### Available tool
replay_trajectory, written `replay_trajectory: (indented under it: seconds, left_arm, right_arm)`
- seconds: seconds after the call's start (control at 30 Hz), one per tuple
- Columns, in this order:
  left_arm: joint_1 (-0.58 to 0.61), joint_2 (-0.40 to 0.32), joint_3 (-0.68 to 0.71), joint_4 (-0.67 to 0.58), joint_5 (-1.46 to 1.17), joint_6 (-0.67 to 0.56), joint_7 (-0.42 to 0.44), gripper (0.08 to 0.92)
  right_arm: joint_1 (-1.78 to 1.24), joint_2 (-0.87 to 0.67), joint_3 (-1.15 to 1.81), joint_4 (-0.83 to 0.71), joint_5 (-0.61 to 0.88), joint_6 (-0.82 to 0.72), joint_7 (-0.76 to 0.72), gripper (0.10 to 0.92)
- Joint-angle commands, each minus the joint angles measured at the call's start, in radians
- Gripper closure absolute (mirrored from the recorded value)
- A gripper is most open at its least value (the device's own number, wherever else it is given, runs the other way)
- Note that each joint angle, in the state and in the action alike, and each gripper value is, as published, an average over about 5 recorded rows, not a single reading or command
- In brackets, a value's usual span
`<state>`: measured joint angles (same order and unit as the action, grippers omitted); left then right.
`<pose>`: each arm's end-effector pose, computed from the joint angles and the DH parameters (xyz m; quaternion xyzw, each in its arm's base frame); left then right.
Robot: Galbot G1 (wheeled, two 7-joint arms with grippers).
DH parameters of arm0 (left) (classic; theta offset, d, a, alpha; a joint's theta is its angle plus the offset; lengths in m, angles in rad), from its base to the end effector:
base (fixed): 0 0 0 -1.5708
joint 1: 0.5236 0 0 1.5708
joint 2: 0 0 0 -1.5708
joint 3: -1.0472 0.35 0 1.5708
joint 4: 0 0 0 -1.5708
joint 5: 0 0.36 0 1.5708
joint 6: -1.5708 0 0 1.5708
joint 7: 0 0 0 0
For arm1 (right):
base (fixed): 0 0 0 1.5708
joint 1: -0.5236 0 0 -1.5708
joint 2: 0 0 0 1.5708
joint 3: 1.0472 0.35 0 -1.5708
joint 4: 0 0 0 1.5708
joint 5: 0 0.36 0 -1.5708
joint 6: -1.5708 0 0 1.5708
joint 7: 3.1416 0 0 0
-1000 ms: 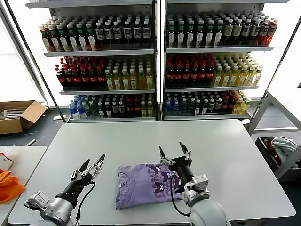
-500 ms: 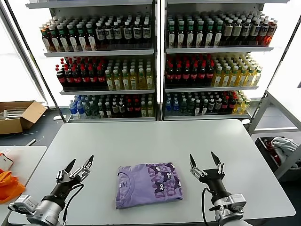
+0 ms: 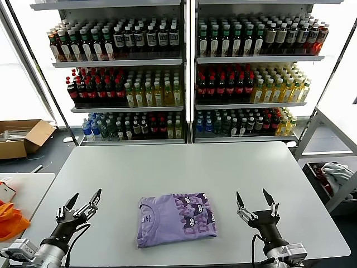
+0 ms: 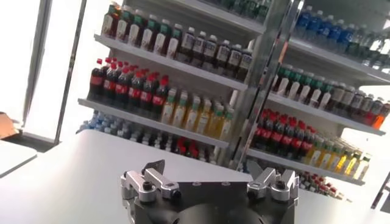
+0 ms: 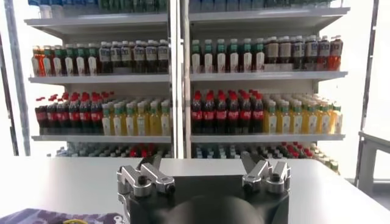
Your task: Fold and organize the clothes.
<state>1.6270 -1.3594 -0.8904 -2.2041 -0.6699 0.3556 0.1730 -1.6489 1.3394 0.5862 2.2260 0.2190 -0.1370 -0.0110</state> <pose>0.1652 0.1305 -0.2422 -0.0414 -0.9820 0.1614 0.0893 0.1652 -0.0473 -0.2627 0.0509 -0.9978 0.0054 0.0431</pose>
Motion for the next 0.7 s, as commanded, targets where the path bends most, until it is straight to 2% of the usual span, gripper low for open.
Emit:
replay_trajectory:
  seconds: [0.03, 0.7]
  left_arm:
    - [0.015, -0.013, -0.012, 0.000, 0.031, -0.012, 0.025, 0.177]
    - [0.018, -0.011, -0.026, 0.002, 0.028, -0.018, 0.025, 0.177]
  right_arm:
    - [-0.042, 0.009, 0.032, 0.015, -0.010, 0.011, -0.016, 0.203]
    - [-0.040, 0.007, 0.011, 0.022, -0.058, 0.018, -0.005, 0.203]
